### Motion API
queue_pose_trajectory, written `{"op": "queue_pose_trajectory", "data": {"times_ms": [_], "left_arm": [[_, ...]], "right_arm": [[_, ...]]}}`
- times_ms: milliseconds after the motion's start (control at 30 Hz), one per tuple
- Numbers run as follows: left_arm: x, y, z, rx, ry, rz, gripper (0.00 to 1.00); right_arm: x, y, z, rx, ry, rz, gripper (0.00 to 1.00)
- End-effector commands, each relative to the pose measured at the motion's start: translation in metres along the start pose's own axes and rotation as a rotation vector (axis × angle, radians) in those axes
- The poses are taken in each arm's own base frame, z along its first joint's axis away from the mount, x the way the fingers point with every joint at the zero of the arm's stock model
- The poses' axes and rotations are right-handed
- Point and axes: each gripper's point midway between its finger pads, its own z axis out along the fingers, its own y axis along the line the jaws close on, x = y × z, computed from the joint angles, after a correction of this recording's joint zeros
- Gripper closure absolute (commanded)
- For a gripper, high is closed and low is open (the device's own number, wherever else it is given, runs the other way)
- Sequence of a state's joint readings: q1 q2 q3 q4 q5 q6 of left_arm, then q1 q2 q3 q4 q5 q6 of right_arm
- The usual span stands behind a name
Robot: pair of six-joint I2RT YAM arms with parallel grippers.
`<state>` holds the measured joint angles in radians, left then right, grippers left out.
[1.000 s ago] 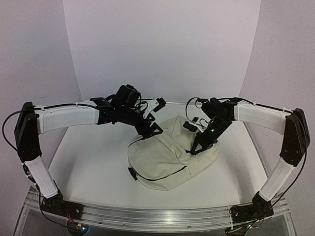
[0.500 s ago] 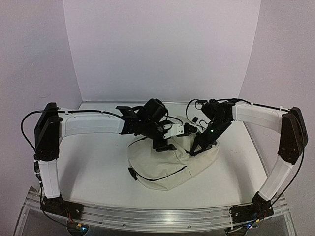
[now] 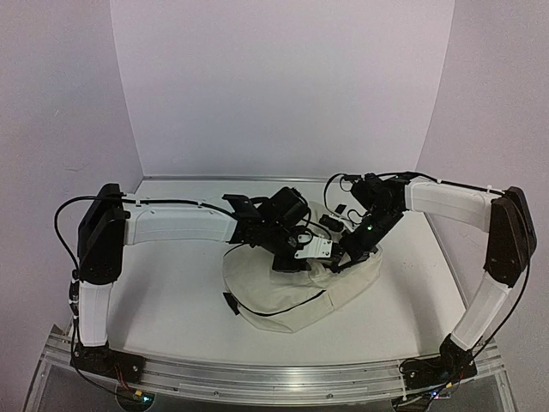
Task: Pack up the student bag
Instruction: Zip the student bag at the center of the board.
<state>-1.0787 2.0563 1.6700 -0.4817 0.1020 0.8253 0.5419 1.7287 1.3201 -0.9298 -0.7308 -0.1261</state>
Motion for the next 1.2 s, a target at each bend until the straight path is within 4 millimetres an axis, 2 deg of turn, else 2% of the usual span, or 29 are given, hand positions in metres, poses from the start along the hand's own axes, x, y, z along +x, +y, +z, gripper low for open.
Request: {"op": "queue_pose_trajectory", "data": {"times_ms": [0, 100, 133, 267, 433, 567, 633, 767, 833, 867, 900, 967, 1033, 1167], "left_arm": [[0.0, 0.003, -0.008, -0.013, 0.047, 0.009, 0.74], [-0.002, 0.011, -0.015, -0.042, 0.059, -0.011, 0.96], [-0.005, 0.015, -0.019, -0.054, 0.053, -0.023, 0.99], [-0.007, 0.027, -0.034, -0.089, 0.041, -0.07, 1.0], [0.013, 0.037, -0.042, -0.125, 0.08, -0.124, 1.0], [0.019, 0.044, -0.047, -0.141, 0.075, -0.175, 1.0], [0.02, 0.046, -0.049, -0.146, 0.073, -0.192, 1.0], [0.019, 0.044, -0.051, -0.139, 0.069, -0.218, 1.0], [0.012, 0.041, -0.052, -0.117, 0.051, -0.241, 1.0], [0.006, 0.036, -0.051, -0.094, 0.033, -0.253, 1.0], [0.001, 0.031, -0.048, -0.074, 0.025, -0.26, 0.99], [-0.004, 0.024, -0.045, -0.044, 0.024, -0.281, 0.87], [-0.009, 0.024, -0.046, -0.038, 0.011, -0.338, 0.73], [-0.013, 0.044, -0.068, -0.091, -0.056, -0.495, 0.46]], "right_arm": [[0.001, 0.004, -0.002, -0.012, 0.001, -0.002, 1.0], [0.006, 0.002, -0.001, -0.008, 0.008, 0.001, 1.0], [0.008, 0.002, 0.0, -0.006, 0.011, 0.004, 1.0], [0.018, -0.001, 0.0, 0.015, 0.029, 0.011, 1.0], [0.037, -0.008, -0.005, 0.076, 0.077, -0.024, 1.0], [0.063, -0.017, -0.004, 0.113, 0.159, -0.037, 1.0], [0.069, -0.024, -0.003, 0.135, 0.183, -0.031, 1.0], [0.058, -0.038, -0.003, 0.179, 0.183, -0.018, 1.0], [0.044, -0.045, -0.003, 0.199, 0.177, -0.015, 1.0], [0.036, -0.046, -0.003, 0.198, 0.165, -0.011, 0.97], [0.029, -0.045, -0.005, 0.195, 0.152, -0.009, 0.89], [0.013, -0.039, -0.012, 0.17, 0.107, -0.01, 0.74], [0.006, -0.035, -0.024, 0.161, 0.06, -0.006, 0.58], [0.006, -0.03, -0.055, 0.156, -0.04, 0.033, 0.47]]}}
